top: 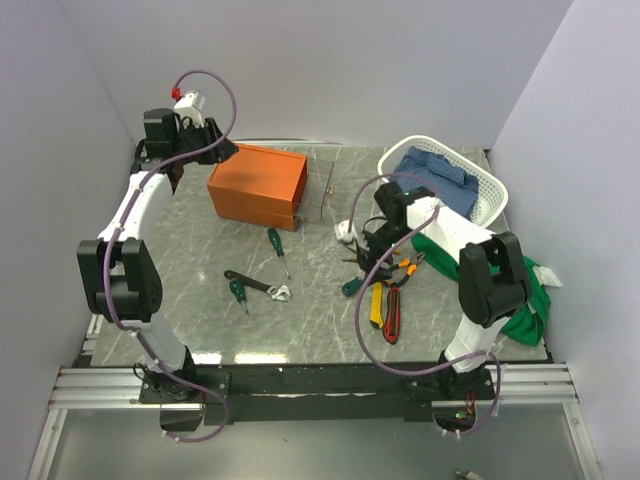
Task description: Sort the tools into containers
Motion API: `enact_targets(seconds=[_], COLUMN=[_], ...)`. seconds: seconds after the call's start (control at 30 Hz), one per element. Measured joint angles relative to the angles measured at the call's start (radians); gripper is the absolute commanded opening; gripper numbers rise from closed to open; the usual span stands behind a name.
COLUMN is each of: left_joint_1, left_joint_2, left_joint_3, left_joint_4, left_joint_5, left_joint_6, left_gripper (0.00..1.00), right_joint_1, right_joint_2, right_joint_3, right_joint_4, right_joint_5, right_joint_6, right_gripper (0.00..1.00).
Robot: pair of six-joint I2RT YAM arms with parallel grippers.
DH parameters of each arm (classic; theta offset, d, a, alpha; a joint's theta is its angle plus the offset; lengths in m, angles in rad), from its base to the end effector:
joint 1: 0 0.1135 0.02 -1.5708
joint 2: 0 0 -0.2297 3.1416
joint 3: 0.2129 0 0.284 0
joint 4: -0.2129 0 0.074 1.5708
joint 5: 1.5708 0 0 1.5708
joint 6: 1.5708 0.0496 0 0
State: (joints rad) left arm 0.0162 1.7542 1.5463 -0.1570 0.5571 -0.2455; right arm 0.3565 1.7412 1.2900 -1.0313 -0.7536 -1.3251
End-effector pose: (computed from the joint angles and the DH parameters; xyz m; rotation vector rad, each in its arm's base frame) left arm 0.4547 -0.0189 0.2993 0.1231 1.9348 -0.6902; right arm 0.3111 0.1521 0.1631 -1.9574 1.6911 0.8525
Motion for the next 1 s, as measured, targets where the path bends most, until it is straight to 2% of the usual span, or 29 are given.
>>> enact_targets(seconds=[0.13, 0.23, 0.47, 0.67, 0.87, 0.9, 1.0], left_joint_1=[0.005, 0.014, 0.061, 0.098, 0.101, 0.101, 0.101], left_joint_2=[-0.041, -0.065, -0.142, -0.207, -0.213, -0.213, -0.213], left_joint_3=[-0.077, -0.124, -0.193, -0.229, -0.247, -0.247, -0.247], left_joint_4=[0.002, 0.000, -0.005, 0.011, 0.020, 0.022, 0.030], left_joint_5=[-0.014, -0.026, -0.034, -0.035, -0.031, -0.029, -0.023], left_joint_6=[-0.003, -0.003, -0.005, -0.014, -0.034, -0.037, -0.044], left_gripper=[0.44, 0.44, 0.44, 0.45, 0.44, 0.44, 0.44], right_joint_1=[0.076, 0.113, 0.168, 0.209, 0.244, 0.245, 0.245], right_joint_2=[0.000, 0.000, 0.068, 0.119, 0.118, 0.116, 0.114], right_joint_3=[-0.023, -0.023, -0.018, -0.019, -0.040, -0.040, -0.037], right_joint_4=[-0.011, -0.008, 0.021, 0.060, 0.113, 0.116, 0.115], right_joint_5=[0.074, 0.103, 0.154, 0.218, 0.263, 0.265, 0.266], right_joint_6=[-0.153, -0.204, -0.237, -0.214, -0.183, -0.178, -0.165], right_gripper=[0.78, 0.77, 0.71, 0.60, 0.22, 0.12, 0.03])
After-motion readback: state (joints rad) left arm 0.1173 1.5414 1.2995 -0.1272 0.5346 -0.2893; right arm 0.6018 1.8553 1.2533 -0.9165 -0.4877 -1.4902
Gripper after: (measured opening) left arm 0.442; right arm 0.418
